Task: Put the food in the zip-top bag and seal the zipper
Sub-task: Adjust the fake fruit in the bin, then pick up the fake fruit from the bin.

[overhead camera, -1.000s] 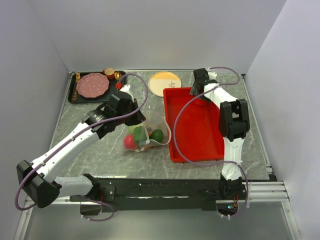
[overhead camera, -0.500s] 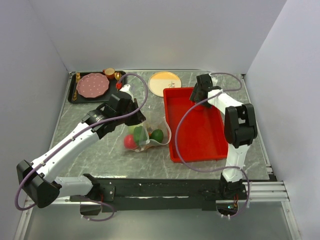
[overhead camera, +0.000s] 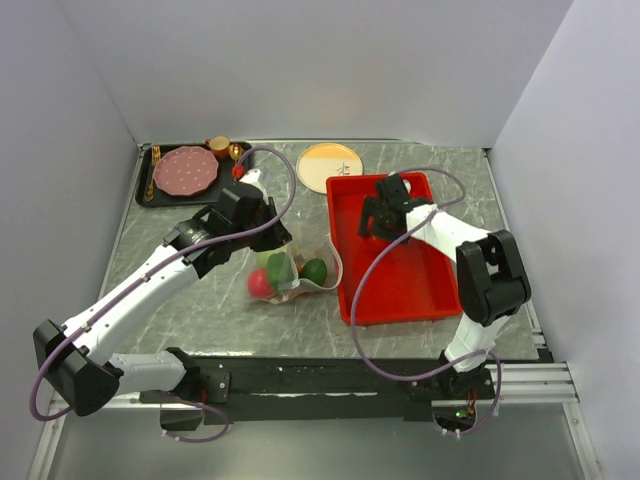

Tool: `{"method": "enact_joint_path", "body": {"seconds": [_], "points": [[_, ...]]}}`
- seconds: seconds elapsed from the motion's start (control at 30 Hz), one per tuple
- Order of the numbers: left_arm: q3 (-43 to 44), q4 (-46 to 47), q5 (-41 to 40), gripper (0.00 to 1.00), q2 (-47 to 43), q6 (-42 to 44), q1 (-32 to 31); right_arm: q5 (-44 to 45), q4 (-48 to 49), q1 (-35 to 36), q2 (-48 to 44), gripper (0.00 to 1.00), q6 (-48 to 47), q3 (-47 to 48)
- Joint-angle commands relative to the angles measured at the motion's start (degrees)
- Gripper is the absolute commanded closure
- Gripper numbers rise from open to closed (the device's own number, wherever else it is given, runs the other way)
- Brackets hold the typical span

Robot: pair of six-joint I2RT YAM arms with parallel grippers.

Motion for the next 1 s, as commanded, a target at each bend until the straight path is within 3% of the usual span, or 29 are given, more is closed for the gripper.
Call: {"method": "enact_joint_path", "body": {"seconds": [0.0,0.27,0.7,0.97], "points": [[0.1,2.1,1.1,0.99,-0.1,0.2,0.0,0.0,-2.9,1.0,-4.7,0.05,-0.5,-2.0],[-0.8,2.4,1.0,0.99,-0.7,-0.2,0.0,-0.6,-1.0,1.1,-8.2,0.01,0.4,-2.9],[-0.8,2.0,0.5,0.99,-1.0,-0.1,0.0,-1.7,-1.4,1.6,-1.6,0.01,1.3,0.8],[-0.7,1.9,0.5,0.99,-1.0,-0.1,0.0,-0.4,-0.1,1.6,-1.1,0.11,1.4,-0.1]]}}
